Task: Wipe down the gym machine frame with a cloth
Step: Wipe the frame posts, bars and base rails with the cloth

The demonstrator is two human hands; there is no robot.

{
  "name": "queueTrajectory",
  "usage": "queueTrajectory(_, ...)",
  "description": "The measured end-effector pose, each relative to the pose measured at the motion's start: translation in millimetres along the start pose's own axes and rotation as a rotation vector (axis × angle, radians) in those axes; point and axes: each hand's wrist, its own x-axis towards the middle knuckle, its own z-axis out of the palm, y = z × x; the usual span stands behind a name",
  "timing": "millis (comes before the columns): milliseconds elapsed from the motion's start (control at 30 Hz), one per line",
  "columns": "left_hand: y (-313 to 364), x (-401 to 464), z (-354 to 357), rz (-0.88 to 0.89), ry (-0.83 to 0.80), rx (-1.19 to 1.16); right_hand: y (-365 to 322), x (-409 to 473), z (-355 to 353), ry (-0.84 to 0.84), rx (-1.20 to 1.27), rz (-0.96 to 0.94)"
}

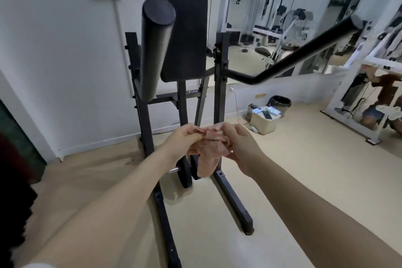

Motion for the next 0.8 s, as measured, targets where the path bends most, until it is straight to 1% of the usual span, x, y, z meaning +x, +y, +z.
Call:
queueTrajectory(33,1.2,6.7,15.9,-0.006,0.028,-0.008,-2.4,5.2,-17.5,-0.039,0.027,0.037)
queueTrajectory(133,-0.4,32.6,48.3,-0.052,0.167,-0.004,-1.2,28.2,-59.4,-0.235,0.083,0.112)
queueTrajectory(200,-7.7,52.8,56.6,-0.107,0.238,0.037,6.9,46.0,-73.3,-0.298,0.102,0.117)
queueTrajectory(233,-10.6,63.8,59.1,-0.123,0.244,0.061,11.7,56.6,-77.4,-0.301,0.100,0.107)
queueTrajectory(333,-14.5,102.0,60.4,-0.153,0.234,0.065,23.5,100.0,-83.7,-0.231,0.075,0.068)
queueTrajectory(433,-11.0,148.4,52.7,-0.183,0.220,-0.077,27.1,161.7,-85.5,-0.177,-0.010,0.053)
queueTrajectory(500,-5.9,185.9,41.4,-0.198,0.168,-0.153,24.3,209.3,-82.8,-0.145,-0.101,-0.003)
queueTrajectory(600,5.4,237.5,21.6,-0.173,0.152,-0.012,14.9,271.6,-65.6,-0.136,-0.218,-0.032)
queueTrajectory(667,12.7,265.9,8.2,-0.137,0.225,0.052,6.4,305.3,-51.2,-0.216,-0.233,-0.021)
queueTrajectory(800,22.0,308.8,-29.0,-0.046,0.445,-0.017,-2.8,364.6,-24.7,-0.556,-0.033,0.051)
